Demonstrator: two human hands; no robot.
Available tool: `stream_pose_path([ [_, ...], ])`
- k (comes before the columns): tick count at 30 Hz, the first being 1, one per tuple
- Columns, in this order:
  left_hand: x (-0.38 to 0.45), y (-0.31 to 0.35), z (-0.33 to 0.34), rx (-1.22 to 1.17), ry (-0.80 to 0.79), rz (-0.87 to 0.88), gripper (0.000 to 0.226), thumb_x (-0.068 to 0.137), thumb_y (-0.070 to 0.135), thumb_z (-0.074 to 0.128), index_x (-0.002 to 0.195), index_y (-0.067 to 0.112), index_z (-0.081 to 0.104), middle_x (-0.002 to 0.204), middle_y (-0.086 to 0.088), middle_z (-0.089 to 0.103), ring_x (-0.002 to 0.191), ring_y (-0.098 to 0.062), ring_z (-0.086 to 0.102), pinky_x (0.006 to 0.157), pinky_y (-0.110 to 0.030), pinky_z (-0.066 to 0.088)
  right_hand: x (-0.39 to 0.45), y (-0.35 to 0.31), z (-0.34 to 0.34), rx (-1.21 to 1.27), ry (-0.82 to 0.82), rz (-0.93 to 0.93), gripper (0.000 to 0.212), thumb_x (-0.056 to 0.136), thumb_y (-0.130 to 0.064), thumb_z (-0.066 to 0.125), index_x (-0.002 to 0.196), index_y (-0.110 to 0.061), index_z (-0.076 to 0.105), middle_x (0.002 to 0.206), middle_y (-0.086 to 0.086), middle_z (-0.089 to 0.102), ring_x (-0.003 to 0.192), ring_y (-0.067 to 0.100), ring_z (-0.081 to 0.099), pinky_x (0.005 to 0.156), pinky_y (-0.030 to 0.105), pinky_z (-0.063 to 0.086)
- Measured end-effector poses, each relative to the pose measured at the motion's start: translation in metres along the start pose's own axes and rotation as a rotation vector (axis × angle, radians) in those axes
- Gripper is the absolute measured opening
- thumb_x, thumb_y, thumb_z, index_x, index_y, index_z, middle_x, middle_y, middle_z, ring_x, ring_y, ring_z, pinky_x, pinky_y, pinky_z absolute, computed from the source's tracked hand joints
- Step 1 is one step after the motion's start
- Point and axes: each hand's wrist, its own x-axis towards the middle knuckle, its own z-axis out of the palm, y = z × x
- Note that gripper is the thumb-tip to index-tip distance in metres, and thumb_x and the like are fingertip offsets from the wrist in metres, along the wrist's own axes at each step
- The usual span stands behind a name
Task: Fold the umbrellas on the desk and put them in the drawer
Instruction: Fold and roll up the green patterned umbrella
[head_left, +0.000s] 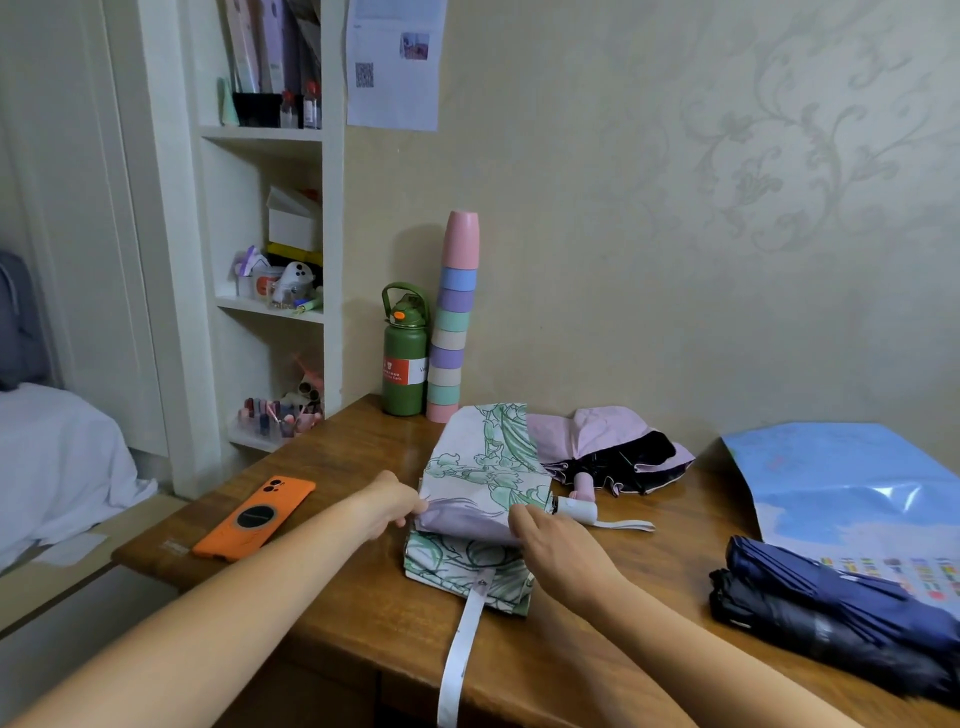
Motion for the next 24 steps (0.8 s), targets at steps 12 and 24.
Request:
stream_pose_path([
  [12, -0.001, 0.003, 0.015, 0.495, 0.063, 0.009, 0.063, 0.096, 0.024, 0.070, 0.147, -0.001, 0.042, 0.148, -0.014, 0.051, 0.134, -0.028, 0.055, 0.106, -0.031, 0.048, -0.005, -0.007, 0.005, 0.099, -0.199, -0.114, 0.012, 0.089, -0.013, 0.048, 0.099, -0.015, 0.054, 0.099, 0.010, 0.053, 0.079, 0.039, 0.056, 0.060, 0.042, 0.034],
  [24, 0.008, -0.017, 0.045, 0.885, 0.046, 0.962, 0.059, 0.111, 0.038, 0.028, 0.163, 0.040, 0.003, 0.170, 0.002, -0.019, 0.157, -0.019, -0.020, 0.125, -0.038, -0.007, 0.001, -0.001, 0.003, 0.255, -0.169, -0.259, 0.009, 0.073, -0.017, 0.059, 0.074, -0.019, 0.050, 0.092, 0.000, 0.060, 0.077, 0.024, 0.051, 0.060, 0.032, 0.033],
])
